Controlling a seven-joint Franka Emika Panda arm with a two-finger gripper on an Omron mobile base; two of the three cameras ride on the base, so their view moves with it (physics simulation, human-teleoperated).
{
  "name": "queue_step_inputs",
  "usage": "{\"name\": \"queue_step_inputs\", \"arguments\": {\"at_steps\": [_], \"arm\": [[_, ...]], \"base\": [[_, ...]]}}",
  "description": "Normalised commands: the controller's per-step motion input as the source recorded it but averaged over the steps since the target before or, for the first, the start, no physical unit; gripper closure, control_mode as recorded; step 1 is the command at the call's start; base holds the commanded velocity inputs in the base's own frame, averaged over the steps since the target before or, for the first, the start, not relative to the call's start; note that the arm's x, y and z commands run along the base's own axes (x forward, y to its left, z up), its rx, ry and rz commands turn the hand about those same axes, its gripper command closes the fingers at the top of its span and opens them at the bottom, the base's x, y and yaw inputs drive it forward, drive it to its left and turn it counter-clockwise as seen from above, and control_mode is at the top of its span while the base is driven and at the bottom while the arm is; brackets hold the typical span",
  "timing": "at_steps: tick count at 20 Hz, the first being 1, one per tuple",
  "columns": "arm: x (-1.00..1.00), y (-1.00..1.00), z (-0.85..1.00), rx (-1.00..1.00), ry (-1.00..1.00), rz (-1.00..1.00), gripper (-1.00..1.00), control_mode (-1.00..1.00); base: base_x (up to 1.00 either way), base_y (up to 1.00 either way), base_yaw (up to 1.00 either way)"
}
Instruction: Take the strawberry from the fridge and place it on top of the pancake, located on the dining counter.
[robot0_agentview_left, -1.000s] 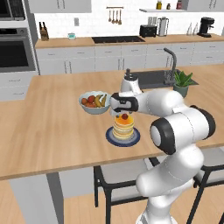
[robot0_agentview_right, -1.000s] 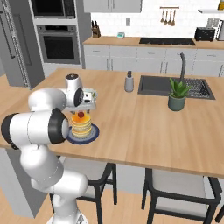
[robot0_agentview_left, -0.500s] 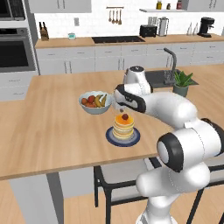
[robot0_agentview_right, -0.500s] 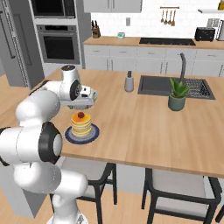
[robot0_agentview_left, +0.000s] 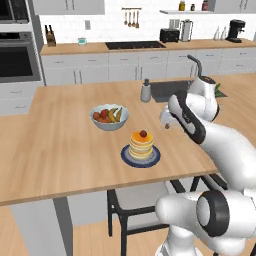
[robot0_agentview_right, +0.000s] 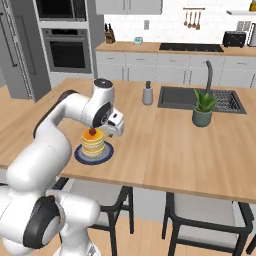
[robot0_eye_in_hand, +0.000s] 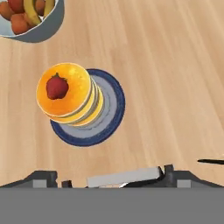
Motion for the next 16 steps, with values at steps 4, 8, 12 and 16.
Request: {"name": "queue_step_inputs", "arguments": {"at_steps": [4, 8, 12, 16], "arm": [[-1.0, -0.31, 0.01, 0.21, -0.24, -0.06, -1.0, -1.0], [-0.72, -0.19, 0.0, 0.28, -0.07, 0.0, -1.0, -1.0], [-0.23, -0.23, 0.05, 0.35, 0.02, 0.03, -1.0, -1.0], [-0.16, -0.16, 0.02, 0.3, 0.02, 0.03, -1.0, -1.0]], "base": [[0.0, 0.0, 0.0], [0.0, 0.0, 0.0], [0.0, 0.0, 0.0], [0.0, 0.0, 0.0]]}}
